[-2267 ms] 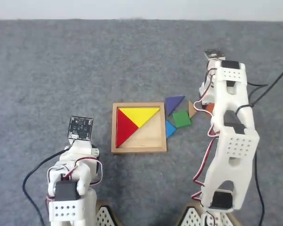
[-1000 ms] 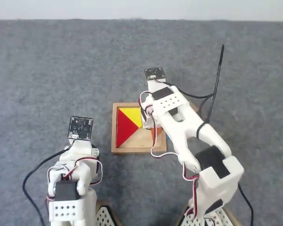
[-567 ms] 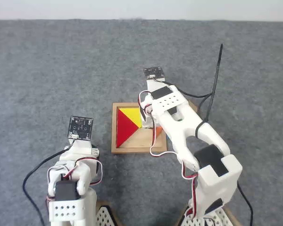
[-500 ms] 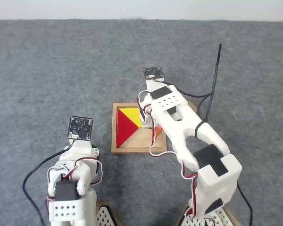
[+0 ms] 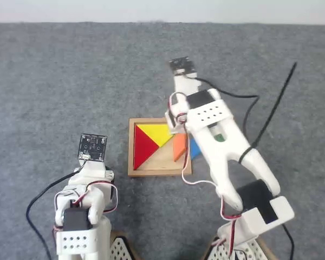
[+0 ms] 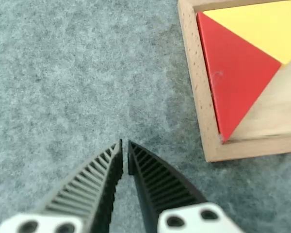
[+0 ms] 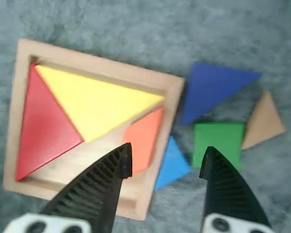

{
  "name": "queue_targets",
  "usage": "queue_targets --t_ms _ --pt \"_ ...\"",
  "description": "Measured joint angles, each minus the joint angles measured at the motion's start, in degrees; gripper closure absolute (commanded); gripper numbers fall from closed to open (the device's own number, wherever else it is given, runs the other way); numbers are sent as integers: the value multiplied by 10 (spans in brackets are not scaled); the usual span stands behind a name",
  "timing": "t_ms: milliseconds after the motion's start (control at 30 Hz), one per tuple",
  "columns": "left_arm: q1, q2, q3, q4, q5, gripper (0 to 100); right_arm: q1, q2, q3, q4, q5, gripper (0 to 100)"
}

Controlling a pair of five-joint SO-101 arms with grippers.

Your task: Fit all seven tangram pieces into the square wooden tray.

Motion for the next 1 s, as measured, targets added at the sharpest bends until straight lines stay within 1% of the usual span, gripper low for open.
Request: queue_targets --t_ms 100,567,767,1000 --pt "0 0 0 0 0 979 8 2 11 -7 0 775" --pt "0 0 0 0 0 979 7 98 20 -17 8 777" --pt "0 0 0 0 0 979 -11 126 10 -18 17 777" --pt "0 0 0 0 0 979 -11 124 -5 -17 18 778"
